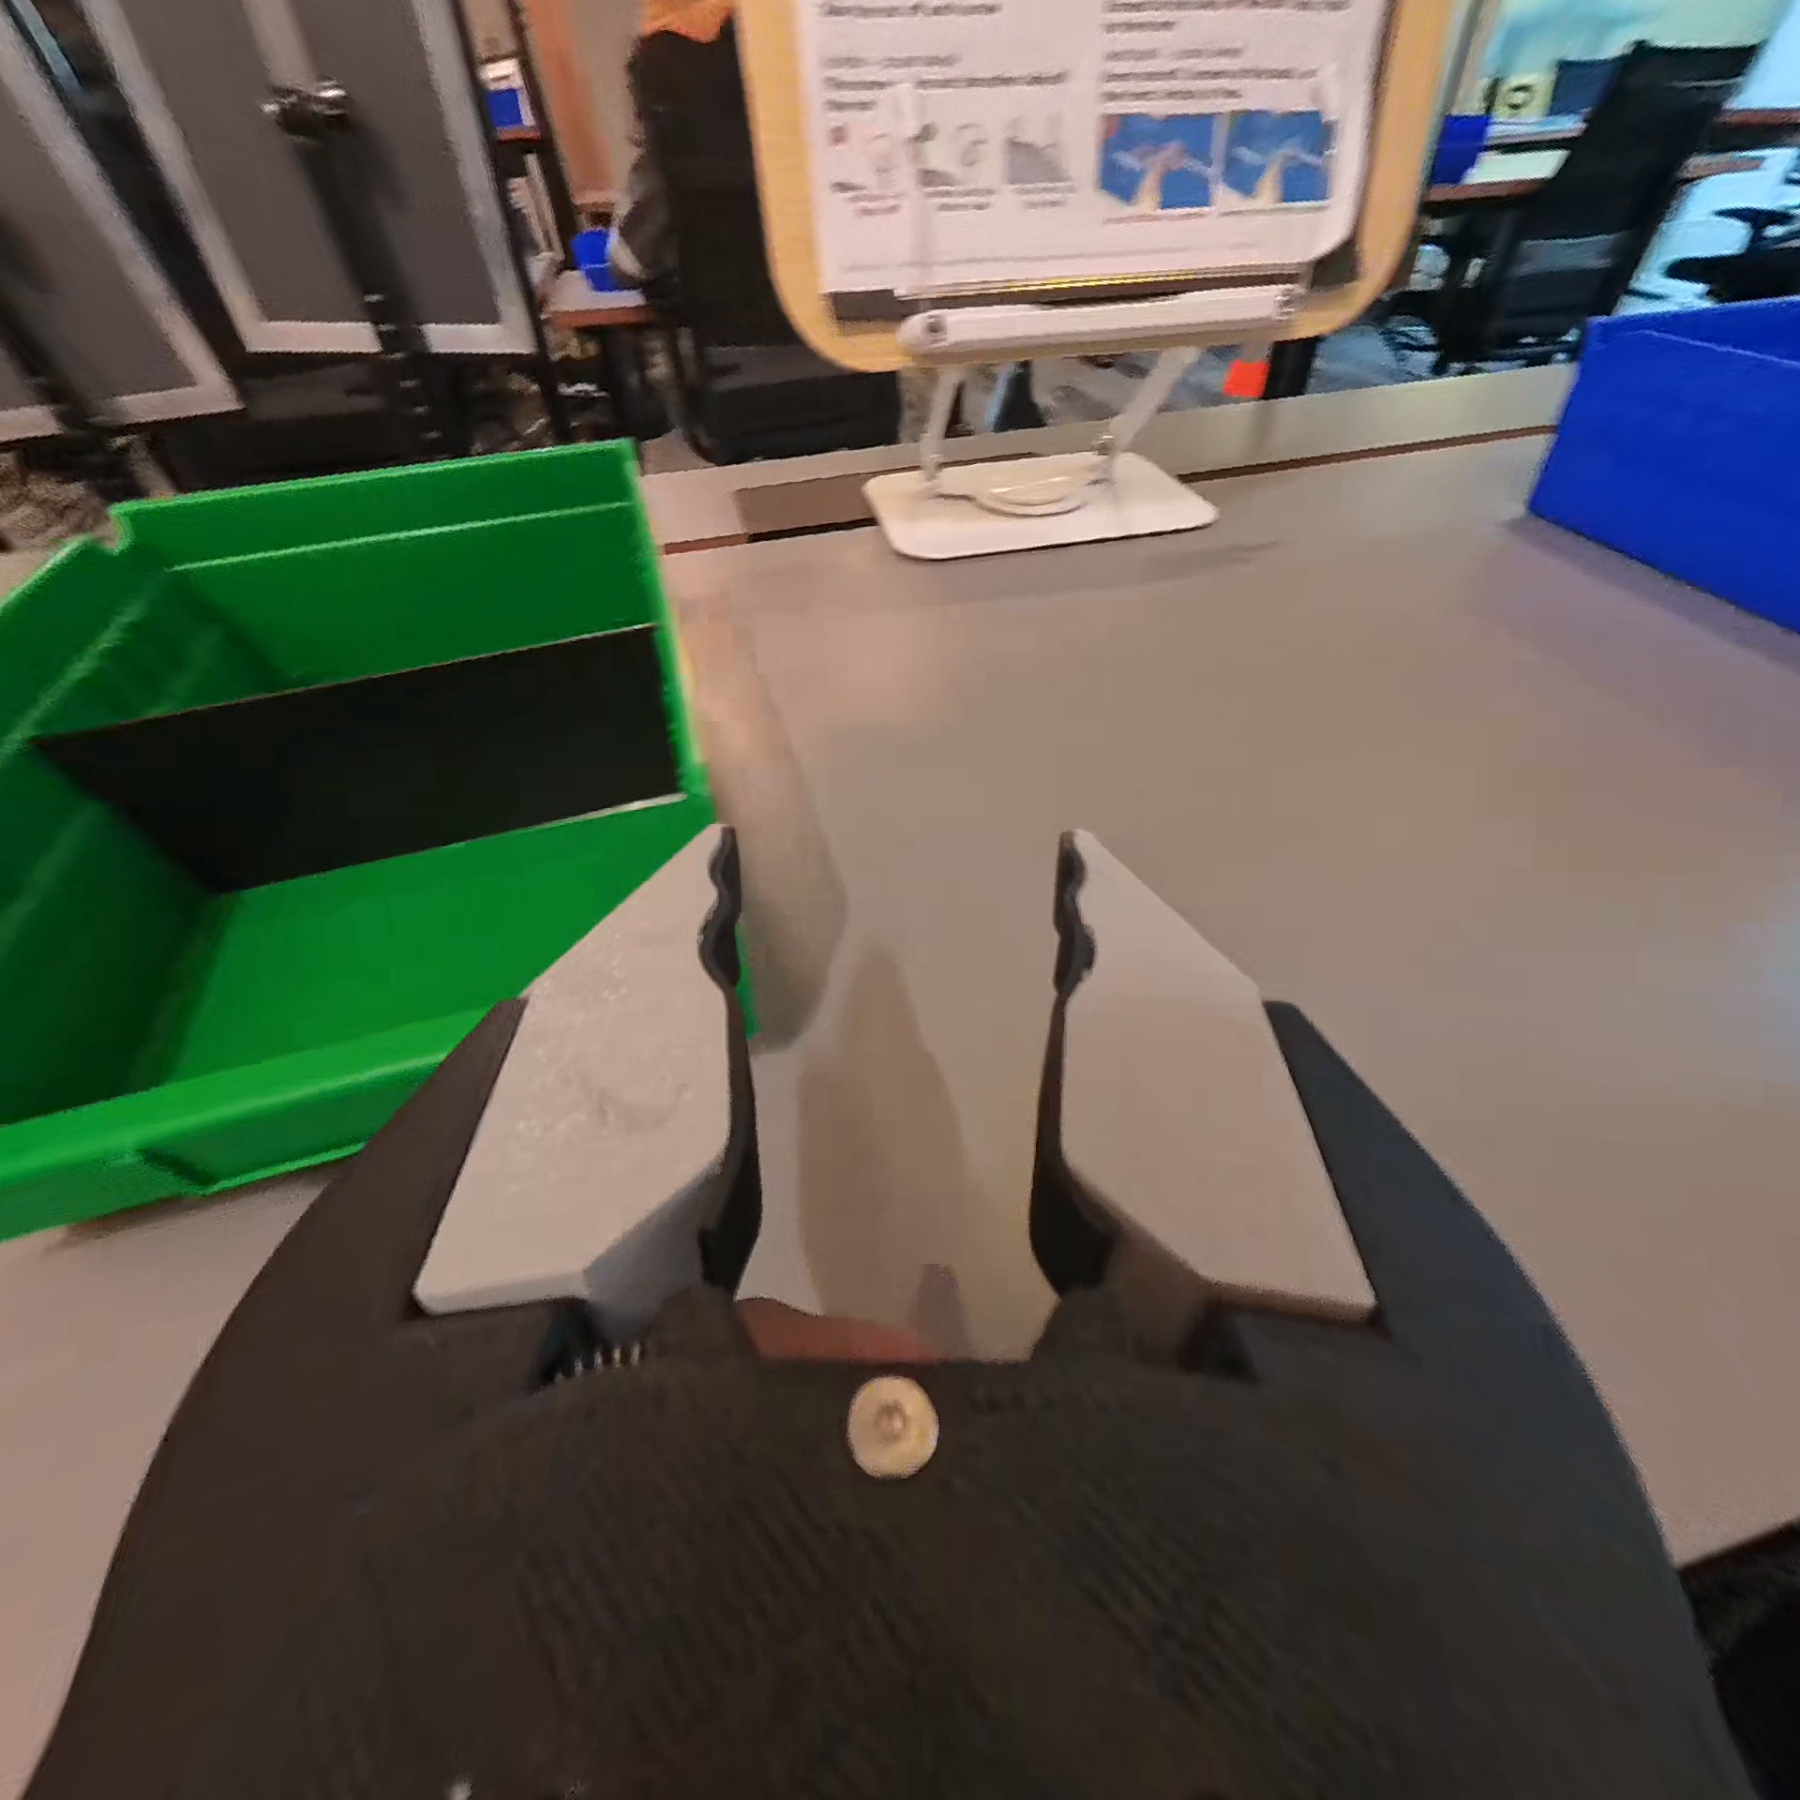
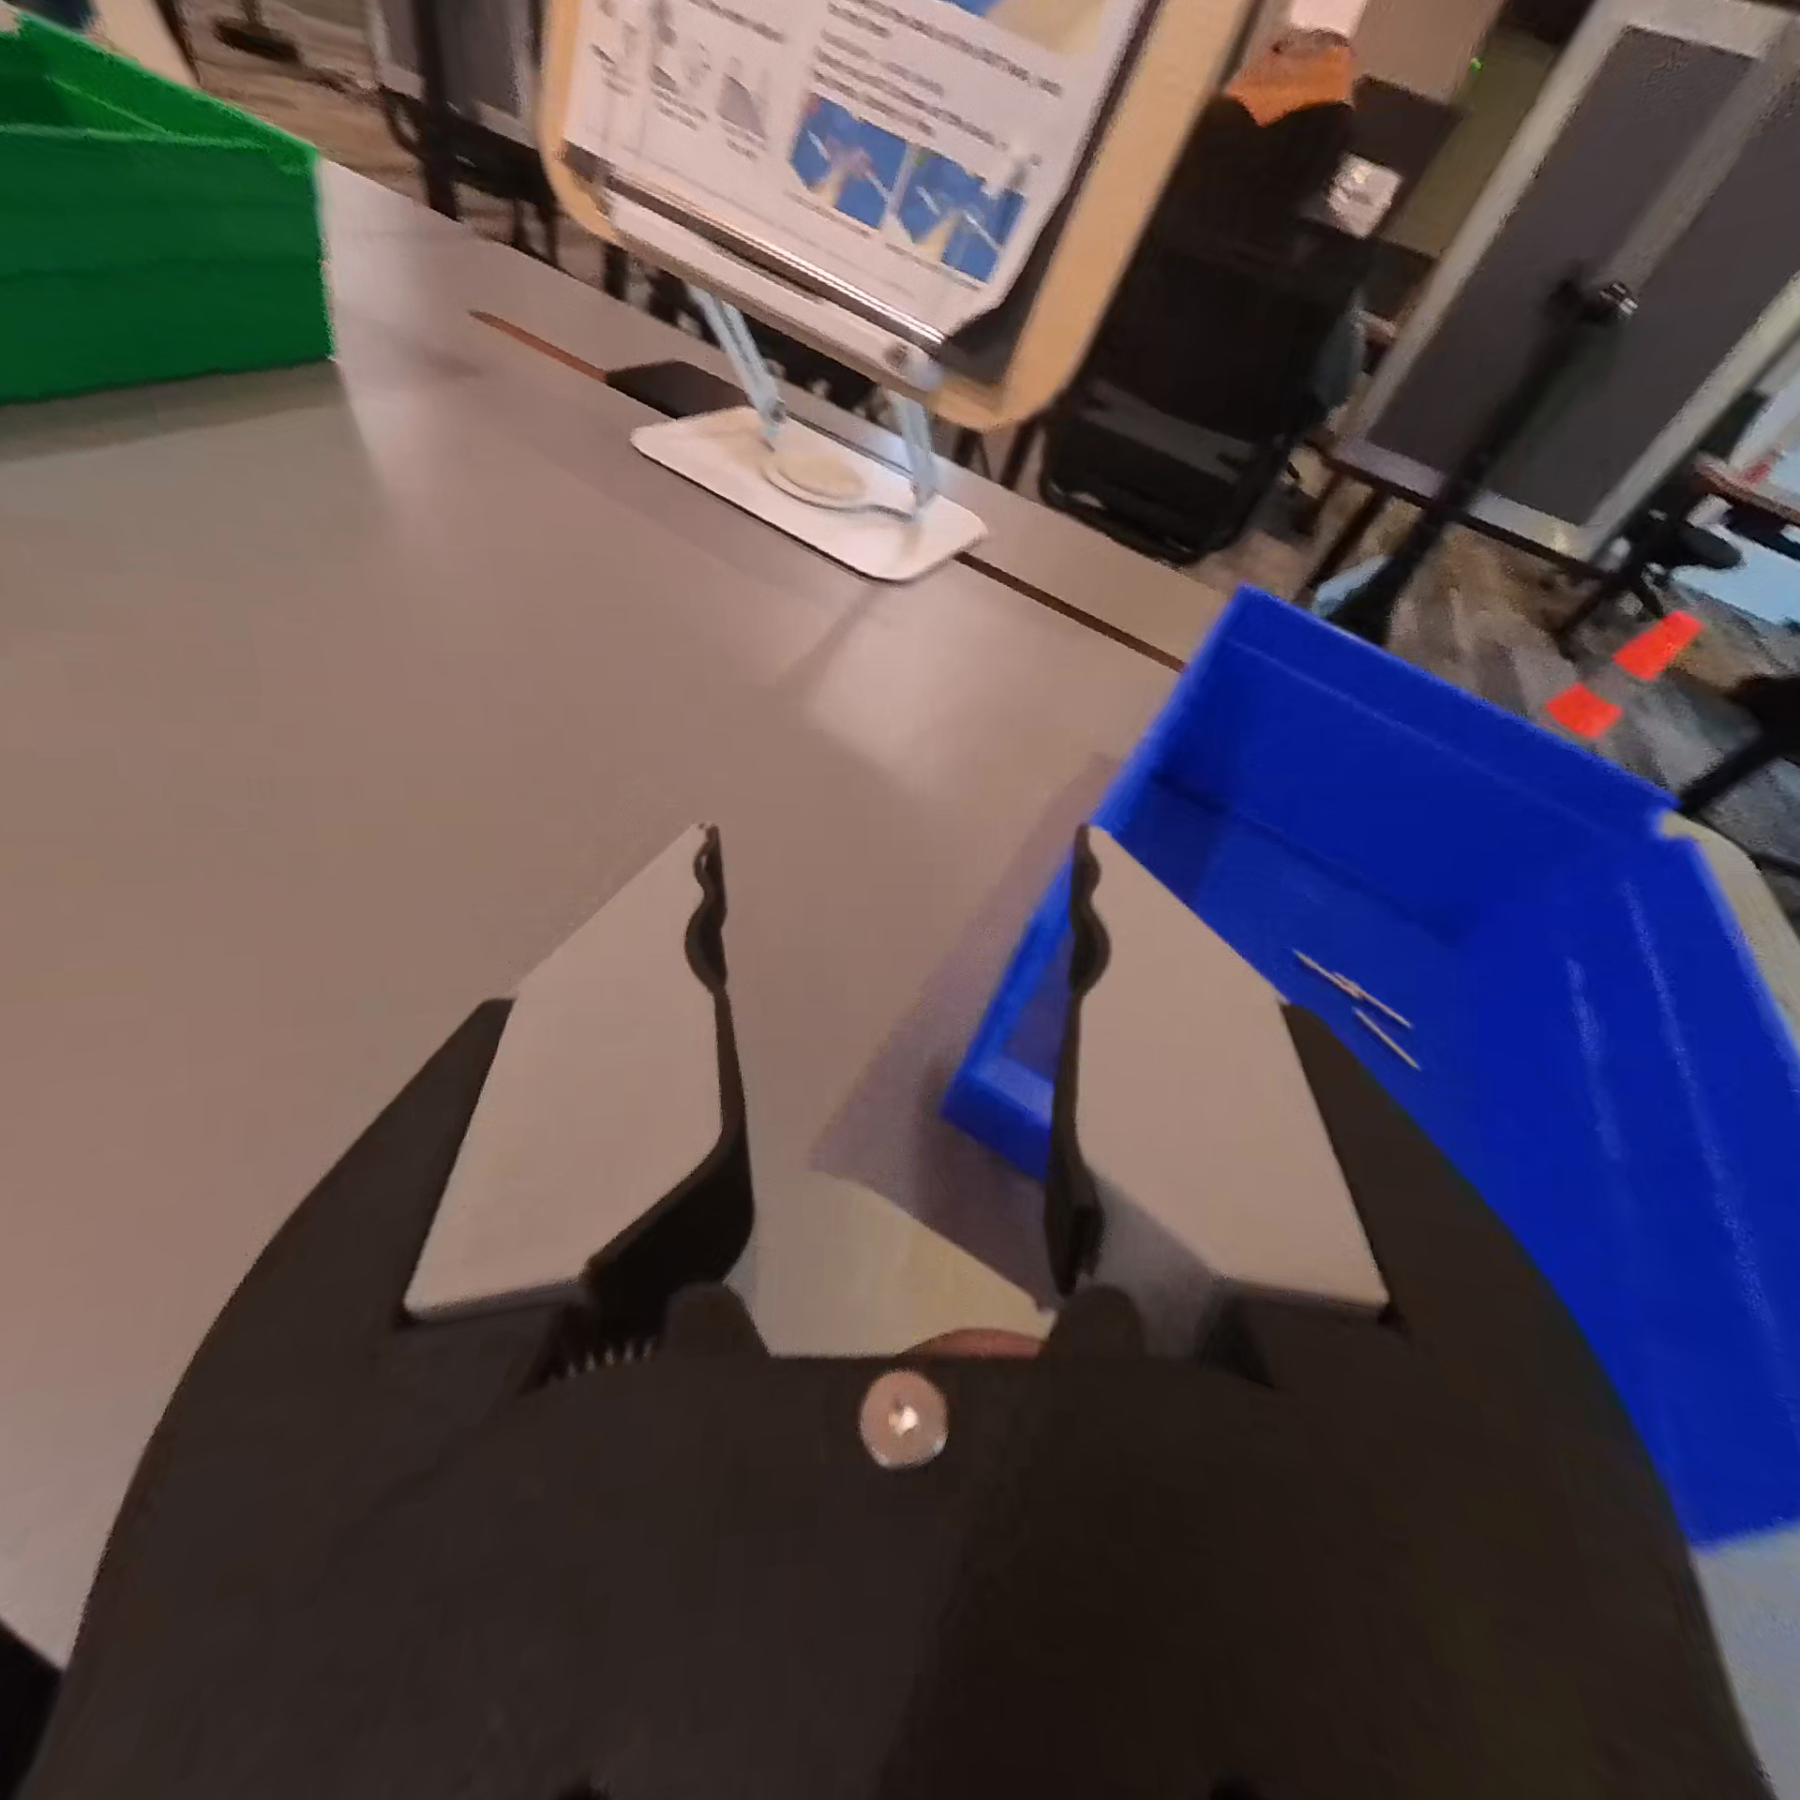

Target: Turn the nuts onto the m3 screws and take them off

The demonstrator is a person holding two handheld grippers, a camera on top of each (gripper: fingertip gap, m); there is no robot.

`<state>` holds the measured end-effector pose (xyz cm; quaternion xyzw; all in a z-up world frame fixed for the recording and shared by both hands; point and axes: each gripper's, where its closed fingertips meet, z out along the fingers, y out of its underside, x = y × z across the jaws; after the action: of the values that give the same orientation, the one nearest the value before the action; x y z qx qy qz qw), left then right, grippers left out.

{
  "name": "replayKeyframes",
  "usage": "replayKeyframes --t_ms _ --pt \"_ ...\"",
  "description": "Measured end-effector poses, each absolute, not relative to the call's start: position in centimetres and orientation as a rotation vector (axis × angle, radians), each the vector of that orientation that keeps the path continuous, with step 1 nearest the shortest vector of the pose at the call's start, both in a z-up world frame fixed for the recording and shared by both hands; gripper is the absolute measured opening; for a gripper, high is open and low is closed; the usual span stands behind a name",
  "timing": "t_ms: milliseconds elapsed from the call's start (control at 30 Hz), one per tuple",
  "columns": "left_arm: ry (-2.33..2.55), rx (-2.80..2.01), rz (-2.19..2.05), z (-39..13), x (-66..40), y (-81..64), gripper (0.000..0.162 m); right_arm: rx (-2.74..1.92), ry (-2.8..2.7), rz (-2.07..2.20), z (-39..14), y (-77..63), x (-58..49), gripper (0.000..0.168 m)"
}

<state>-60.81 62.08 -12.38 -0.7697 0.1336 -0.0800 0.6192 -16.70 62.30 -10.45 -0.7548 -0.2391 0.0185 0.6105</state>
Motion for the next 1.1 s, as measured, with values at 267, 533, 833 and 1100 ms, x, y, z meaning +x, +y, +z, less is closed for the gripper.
replayKeyframes --t_ms 267,533,833,1100 --pt "0.177 -1.894 -0.127 -14.7 -64.9 65.3 0.063 -1.926 -0.434 0.026 -13.5 62.8 -11.7 0.082" --pt "0.211 -2.004 -0.124 -17.0 -64.1 67.9 0.035 -1.986 -0.422 0.04 -16.5 65.9 -13.1 0.075" --pt "0.23 -1.961 0.079 -16.9 -66.5 67.7 0.0 -1.952 -0.34 -0.006 -17.4 65.7 -11.5 0.007" --pt "0.261 -1.925 0.067 -16.5 -66.3 66.0 0.0 -1.938 -0.249 0.009 -17.2 64.6 -9.2 0.002"
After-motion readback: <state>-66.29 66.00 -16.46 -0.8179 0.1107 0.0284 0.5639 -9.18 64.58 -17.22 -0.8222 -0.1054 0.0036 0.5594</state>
